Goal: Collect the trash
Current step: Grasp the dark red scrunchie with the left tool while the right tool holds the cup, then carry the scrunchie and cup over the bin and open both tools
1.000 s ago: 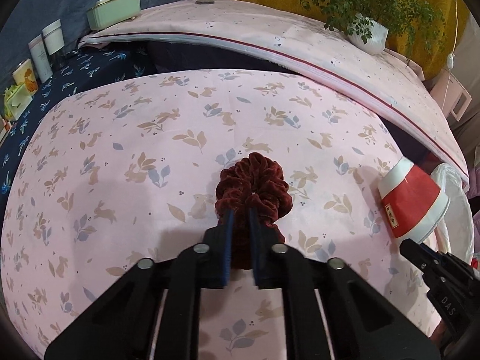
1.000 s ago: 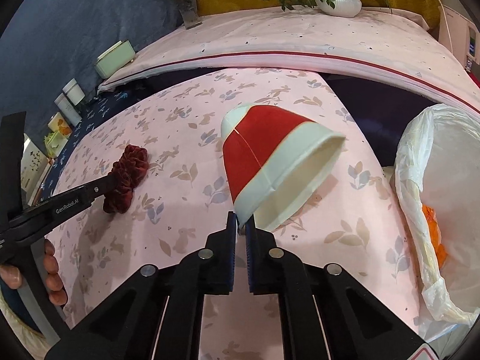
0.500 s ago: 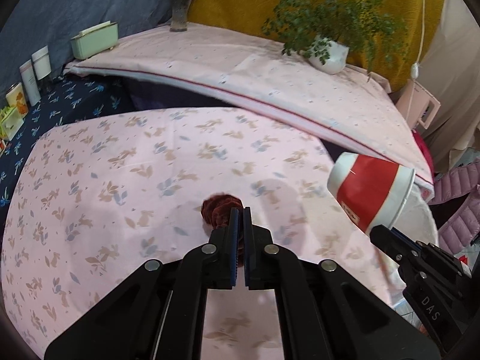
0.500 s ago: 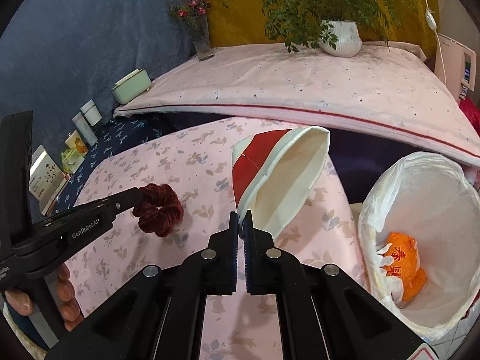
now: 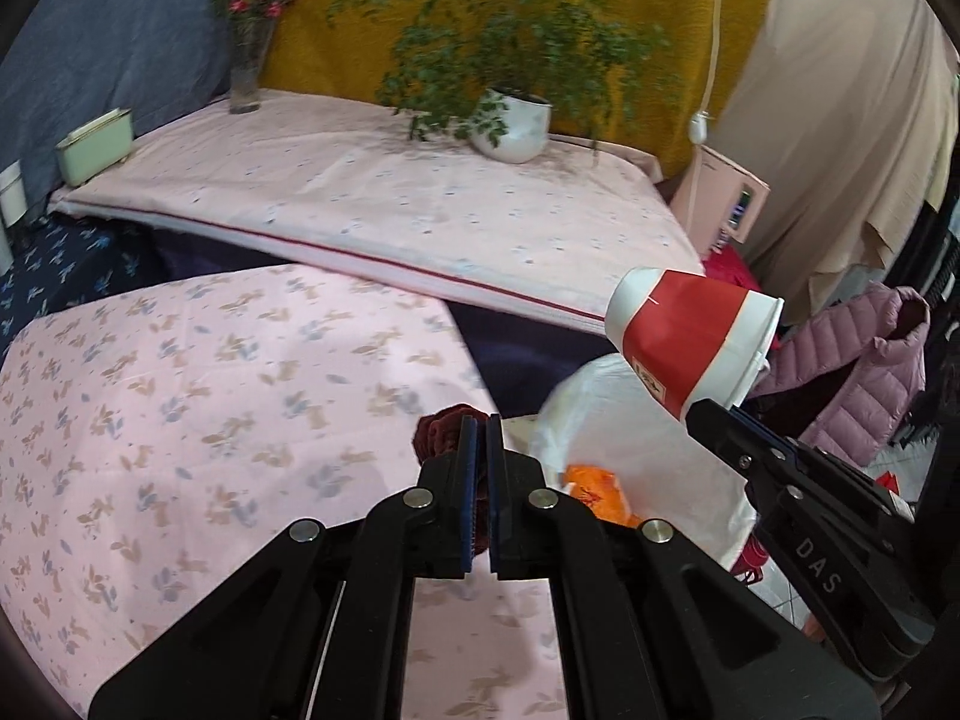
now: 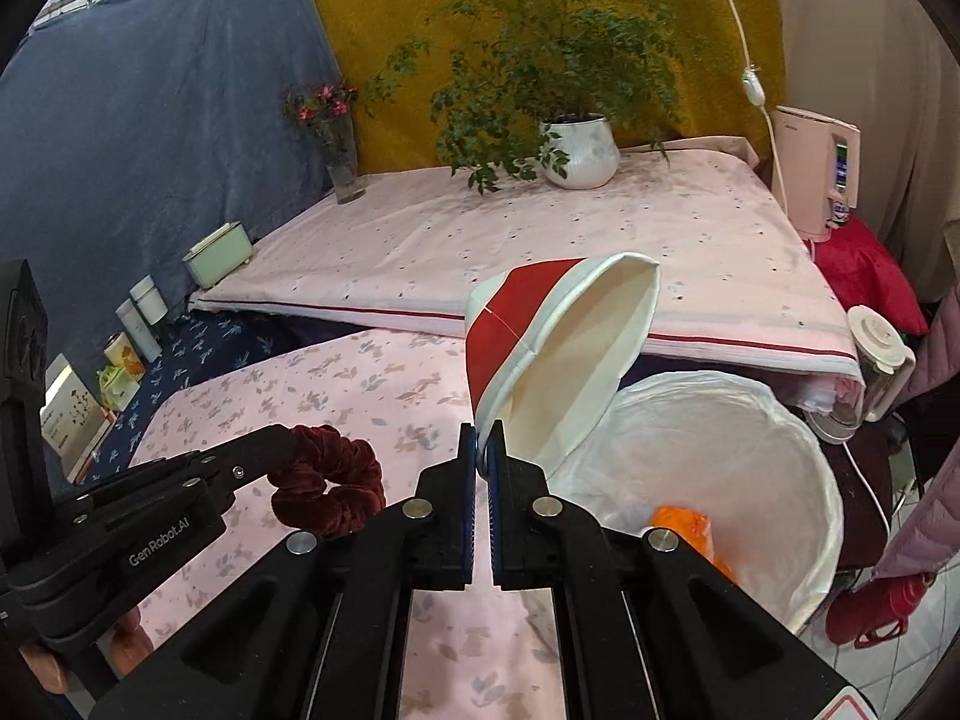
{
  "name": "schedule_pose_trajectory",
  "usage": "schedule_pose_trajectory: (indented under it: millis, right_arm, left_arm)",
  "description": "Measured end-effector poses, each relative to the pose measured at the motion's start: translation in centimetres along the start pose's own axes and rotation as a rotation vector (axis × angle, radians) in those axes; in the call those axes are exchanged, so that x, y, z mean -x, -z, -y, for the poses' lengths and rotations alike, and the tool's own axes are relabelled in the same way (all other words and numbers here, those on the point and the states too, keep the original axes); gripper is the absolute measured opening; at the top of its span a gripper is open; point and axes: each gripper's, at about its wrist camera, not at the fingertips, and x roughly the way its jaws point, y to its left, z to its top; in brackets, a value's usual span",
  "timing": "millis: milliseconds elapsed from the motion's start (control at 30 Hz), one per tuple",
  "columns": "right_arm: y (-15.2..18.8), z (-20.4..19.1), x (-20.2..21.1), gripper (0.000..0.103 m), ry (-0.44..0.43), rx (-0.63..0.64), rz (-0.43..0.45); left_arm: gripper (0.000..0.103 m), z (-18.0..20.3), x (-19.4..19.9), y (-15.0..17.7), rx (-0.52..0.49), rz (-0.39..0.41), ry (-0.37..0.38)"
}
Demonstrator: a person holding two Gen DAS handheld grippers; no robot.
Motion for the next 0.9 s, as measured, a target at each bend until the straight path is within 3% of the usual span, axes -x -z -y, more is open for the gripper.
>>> schedule_pose_trajectory:
  millis: [433,467,533,567,767,900]
  right_arm:
    - [0.9,7.4,3.1,0.004,0.098,-0.076,0.019]
    - [0.9,7.8,3.3,0.004,0.100,-0.080,0.020]
    - [1.0,8.2,3.4,0.004,0.105,-0.085,0.022]
    - [1.0,8.3,3.5,0.004,0.106,-0.087,0.022]
    - [1.1,8.5,3.3,0.004,0.105,-0.087,0.016]
    - [1.2,7.9,2.8,0.004,0.088,-0.075,0.002]
  left_arm:
    - [0.004,8.8,-1.3,-0.2,-0.072,-0.024,0.156]
    - [0.007,9.2,-1.3,-0.3,-0.071,-0.019,0.150]
    - [0.041,9.7,-1.5,-0.3,-0.069,-0.020,0.141]
    - [0.046,9.8,-1.4,-0.3,-0.063,-0.010,0.129]
    - [0.048,9.1,-1.7,-0.3,-0.045,-0.012,0.091]
    - [0.048,7.7,-1.9,-0.1,-0.022,-0.018,0.026]
